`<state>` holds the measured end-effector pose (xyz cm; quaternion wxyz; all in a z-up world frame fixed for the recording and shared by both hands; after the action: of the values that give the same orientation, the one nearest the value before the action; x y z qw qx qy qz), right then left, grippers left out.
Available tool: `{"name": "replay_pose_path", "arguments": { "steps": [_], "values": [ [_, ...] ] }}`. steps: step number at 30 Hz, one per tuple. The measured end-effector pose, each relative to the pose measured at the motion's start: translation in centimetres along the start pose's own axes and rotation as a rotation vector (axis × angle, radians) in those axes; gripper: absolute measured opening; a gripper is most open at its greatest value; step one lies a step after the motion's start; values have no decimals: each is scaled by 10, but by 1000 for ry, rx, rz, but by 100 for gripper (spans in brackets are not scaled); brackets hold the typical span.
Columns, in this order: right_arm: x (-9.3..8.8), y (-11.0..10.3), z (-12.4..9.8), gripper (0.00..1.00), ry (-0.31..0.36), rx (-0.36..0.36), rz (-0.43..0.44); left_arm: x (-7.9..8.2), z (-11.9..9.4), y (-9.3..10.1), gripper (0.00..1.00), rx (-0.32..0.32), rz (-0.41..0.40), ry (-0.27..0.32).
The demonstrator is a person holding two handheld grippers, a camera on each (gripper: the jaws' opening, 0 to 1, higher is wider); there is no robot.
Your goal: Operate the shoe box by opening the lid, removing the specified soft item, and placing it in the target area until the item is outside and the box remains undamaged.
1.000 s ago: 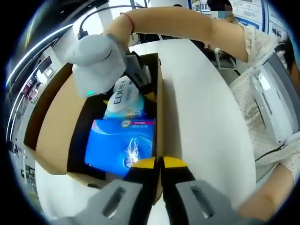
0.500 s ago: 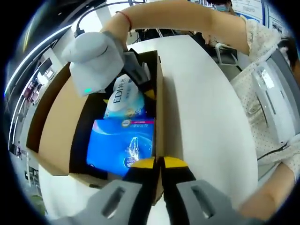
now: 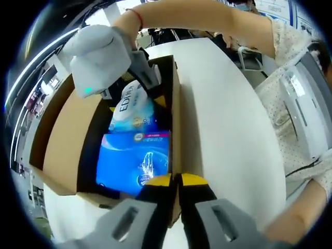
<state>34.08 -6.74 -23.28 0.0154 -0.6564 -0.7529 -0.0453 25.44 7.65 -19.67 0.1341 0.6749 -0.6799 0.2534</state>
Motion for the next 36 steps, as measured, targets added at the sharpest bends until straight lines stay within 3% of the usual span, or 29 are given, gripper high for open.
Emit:
{"name": "replay_pose_path", "arguments": {
  "steps": [18,36],
  "values": [
    [7,6,-48,64,-3,-59,-3,1,0,-2,4,-5,3,8],
    [4,-5,-83,64,-30,-80,21,0,0,-3,4,-8,7,14]
  ]
}}
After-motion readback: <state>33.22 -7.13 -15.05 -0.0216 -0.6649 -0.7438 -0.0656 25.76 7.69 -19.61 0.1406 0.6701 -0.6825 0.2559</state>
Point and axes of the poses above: the point that each gripper's makers call its tool centre point, and the gripper's own axes: z roughly forward along the fingers, y roughly to its right, x roughly out of its top, the point moved 5 cm from there along -z, roughly backward along the fingers, and after that the axes turned 3 degrees about -z, right-handed, at the moved point
